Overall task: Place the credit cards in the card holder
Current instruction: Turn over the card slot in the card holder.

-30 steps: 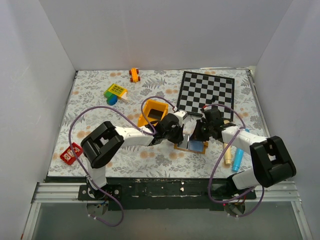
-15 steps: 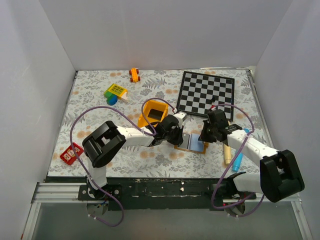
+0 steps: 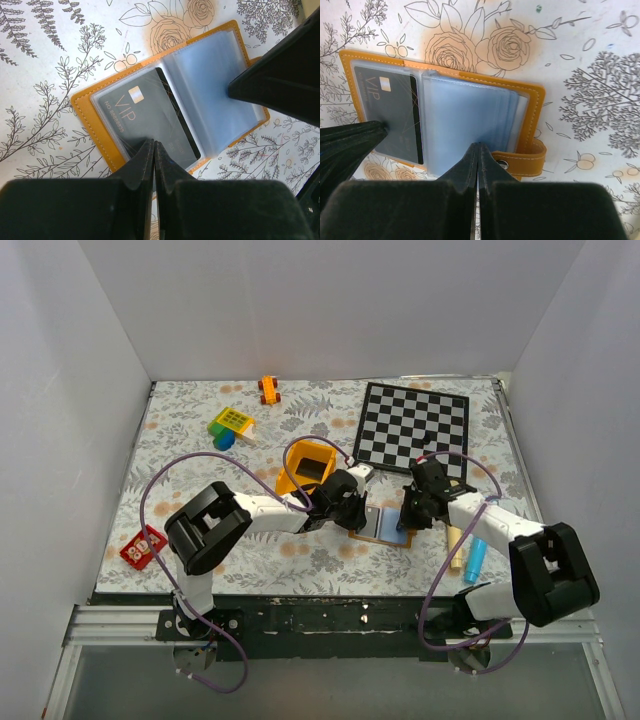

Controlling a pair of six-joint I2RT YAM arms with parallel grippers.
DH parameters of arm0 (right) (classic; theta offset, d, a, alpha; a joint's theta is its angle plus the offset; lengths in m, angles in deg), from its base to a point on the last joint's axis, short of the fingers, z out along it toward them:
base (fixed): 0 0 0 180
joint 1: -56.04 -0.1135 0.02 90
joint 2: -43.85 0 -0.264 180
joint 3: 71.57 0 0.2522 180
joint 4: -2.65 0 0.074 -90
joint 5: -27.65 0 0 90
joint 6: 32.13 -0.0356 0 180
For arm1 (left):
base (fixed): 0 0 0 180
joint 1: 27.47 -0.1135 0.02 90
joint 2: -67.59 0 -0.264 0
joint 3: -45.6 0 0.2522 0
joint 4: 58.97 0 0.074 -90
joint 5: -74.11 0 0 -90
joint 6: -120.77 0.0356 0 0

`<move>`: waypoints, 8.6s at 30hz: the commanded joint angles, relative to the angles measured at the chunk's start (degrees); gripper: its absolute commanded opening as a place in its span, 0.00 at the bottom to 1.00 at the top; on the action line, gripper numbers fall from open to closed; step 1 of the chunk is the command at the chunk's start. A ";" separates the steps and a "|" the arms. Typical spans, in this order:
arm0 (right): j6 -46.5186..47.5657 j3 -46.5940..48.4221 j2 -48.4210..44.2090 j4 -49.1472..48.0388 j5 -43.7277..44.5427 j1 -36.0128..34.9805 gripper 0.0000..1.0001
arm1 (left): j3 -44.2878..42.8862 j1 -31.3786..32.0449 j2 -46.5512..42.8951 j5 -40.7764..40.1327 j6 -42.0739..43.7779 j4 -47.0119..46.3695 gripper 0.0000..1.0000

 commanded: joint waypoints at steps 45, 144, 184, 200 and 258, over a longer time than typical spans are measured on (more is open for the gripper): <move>2.26 -0.03 -0.03 -6.59 -7.24 -0.35 0.01 | 4.23 -1.81 -12.19 -7.96 0.19 3.67 0.01; 1.12 3.67 2.00 -5.97 1.81 -2.20 0.32 | 5.28 -2.69 -2.08 -5.15 -0.34 1.47 0.00; 2.79 5.07 11.84 -14.40 -15.49 -2.20 0.34 | 4.76 -2.69 -1.99 -5.23 -0.25 2.09 0.00; 1.47 4.80 14.38 -21.51 -21.56 -2.20 0.34 | 4.58 -2.78 -1.90 -5.15 -0.16 2.44 0.00; -0.91 4.28 17.64 -21.17 -18.58 -2.20 0.31 | 13.81 3.81 -5.51 -11.83 -14.31 -30.08 0.00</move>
